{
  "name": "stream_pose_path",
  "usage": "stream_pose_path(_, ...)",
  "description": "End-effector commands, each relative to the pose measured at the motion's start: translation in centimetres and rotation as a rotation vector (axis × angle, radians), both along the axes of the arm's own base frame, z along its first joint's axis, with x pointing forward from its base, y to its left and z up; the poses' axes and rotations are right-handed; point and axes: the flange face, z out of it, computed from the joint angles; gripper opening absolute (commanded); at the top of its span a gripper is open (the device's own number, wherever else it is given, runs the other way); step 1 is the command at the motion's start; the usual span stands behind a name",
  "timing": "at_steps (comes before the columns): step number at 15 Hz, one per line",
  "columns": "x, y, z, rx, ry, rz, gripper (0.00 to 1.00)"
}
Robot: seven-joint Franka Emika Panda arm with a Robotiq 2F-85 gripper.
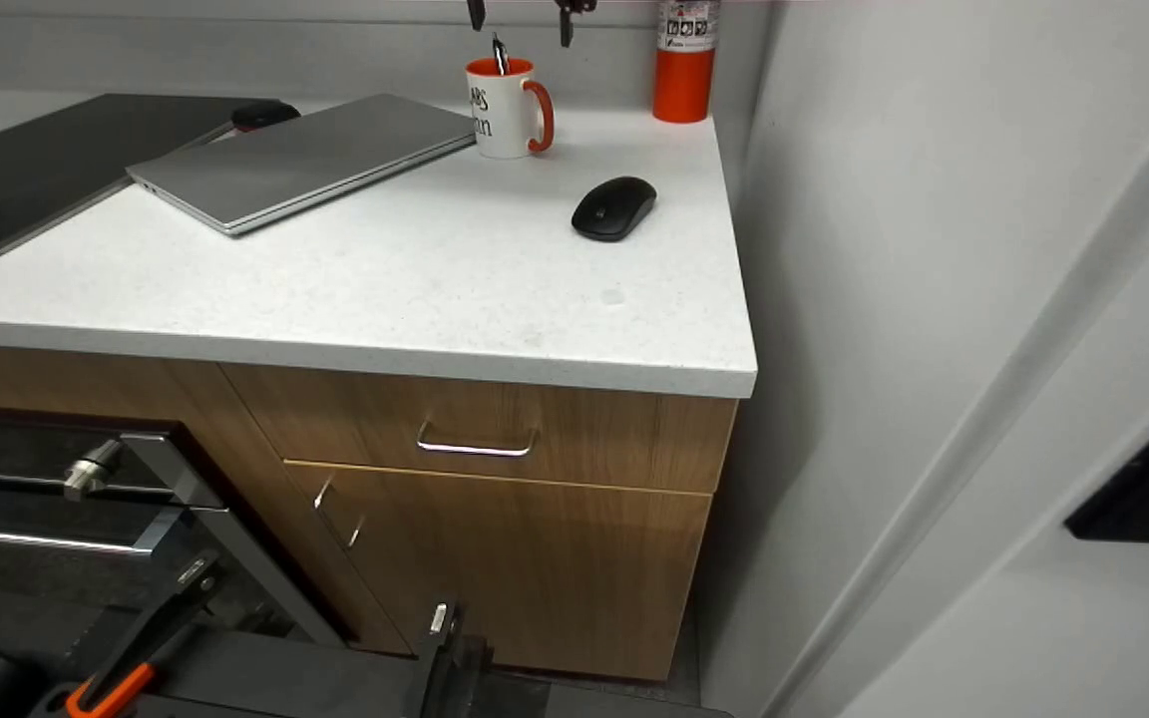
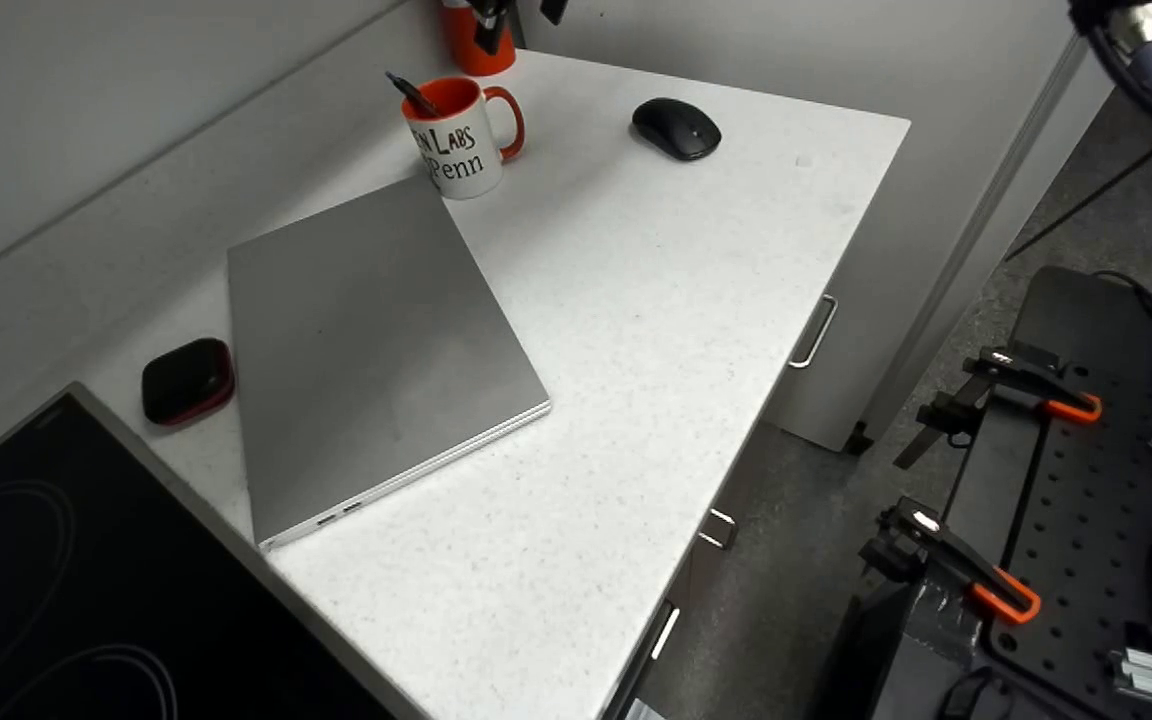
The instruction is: Take the pen out of the white and orange mug
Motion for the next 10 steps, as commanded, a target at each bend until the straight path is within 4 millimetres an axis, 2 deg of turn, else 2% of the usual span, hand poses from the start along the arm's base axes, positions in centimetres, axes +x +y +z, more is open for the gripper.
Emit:
stream_pose_path(1, 4.2, 1.1, -1.3, -0.067, -0.08, -0.008, 1.0)
stream_pose_path(3, 5.0, 1.8, -1.1, -0.045, -0.065, 0.002, 1.0)
stream_pose_path(4, 3.3, 1.3, -1.8, -0.047, -0.049, 0.009, 1.0)
stream_pose_path(6, 4.1, 1.8, -1.6, -0.046, -0.059, 0.014, 1.0)
stream_pose_path(10, 4.3, 1.8, -1.4, -0.047, -0.065, 0.013, 1.0)
